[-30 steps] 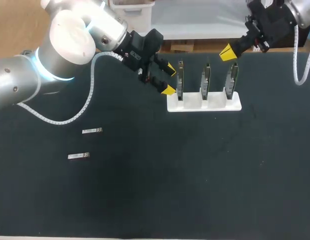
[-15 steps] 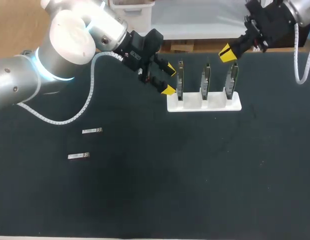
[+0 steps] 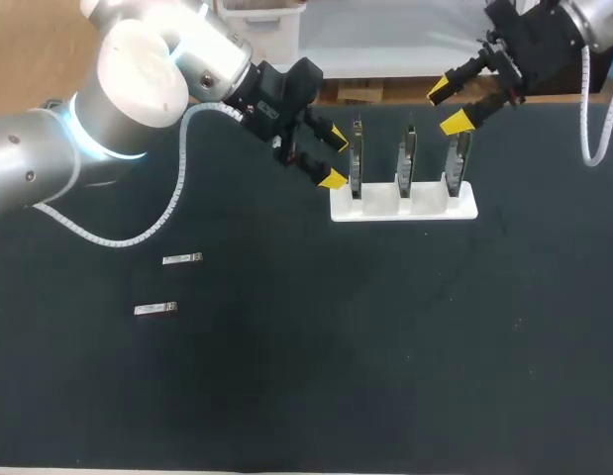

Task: Pick up the optical module with the left hand, and insert it into the network port with the right hand.

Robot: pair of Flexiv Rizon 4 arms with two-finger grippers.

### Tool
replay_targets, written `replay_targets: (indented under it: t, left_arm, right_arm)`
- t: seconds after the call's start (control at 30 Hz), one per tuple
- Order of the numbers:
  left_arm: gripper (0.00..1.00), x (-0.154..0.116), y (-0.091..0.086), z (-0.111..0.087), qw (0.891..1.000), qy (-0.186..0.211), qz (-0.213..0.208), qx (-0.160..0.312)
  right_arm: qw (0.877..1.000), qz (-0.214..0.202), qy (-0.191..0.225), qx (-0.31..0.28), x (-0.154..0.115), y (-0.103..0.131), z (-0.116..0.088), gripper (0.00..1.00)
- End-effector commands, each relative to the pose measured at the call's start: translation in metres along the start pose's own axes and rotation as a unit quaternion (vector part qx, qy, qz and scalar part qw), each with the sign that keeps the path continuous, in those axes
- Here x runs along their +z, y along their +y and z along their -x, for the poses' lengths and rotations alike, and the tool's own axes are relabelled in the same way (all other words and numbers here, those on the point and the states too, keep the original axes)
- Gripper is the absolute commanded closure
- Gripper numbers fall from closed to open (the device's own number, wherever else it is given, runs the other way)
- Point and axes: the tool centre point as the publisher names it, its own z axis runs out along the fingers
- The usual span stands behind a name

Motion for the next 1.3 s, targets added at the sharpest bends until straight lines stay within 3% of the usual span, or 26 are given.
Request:
replay_targets:
  t: [0.03,0.27,0.43,0.6,0.97,1.3]
  left_arm:
    - [0.00,-0.007,-0.001,-0.002,1.000,0.009,0.007,-0.003]
    - [0.00,-0.029,-0.009,-0.026,0.999,0.026,0.031,-0.020]
    - [0.00,-0.053,-0.021,-0.048,0.995,0.082,0.052,-0.012]
    - [0.00,-0.073,-0.031,-0.077,0.987,0.145,0.065,-0.013]
    - [0.00,-0.104,-0.055,-0.122,0.971,0.218,0.095,-0.033]
    - [0.00,-0.124,-0.079,-0.167,0.947,0.294,0.114,-0.065]
  right_arm:
    - [1.000,-0.002,0.000,0.000,0.000,0.001,0.000,0.00]
    - [1.000,-0.002,0.000,0.000,0.000,0.001,0.000,0.00]
    - [1.000,-0.002,0.000,0.000,0.000,0.001,0.000,0.00]
    - [1.000,-0.002,0.000,0.000,0.000,0.001,0.000,0.00]
    - [1.000,-0.002,0.000,0.000,0.000,0.001,0.000,0.00]
    - [1.000,-0.002,0.000,0.000,0.000,0.001,0.000,0.00]
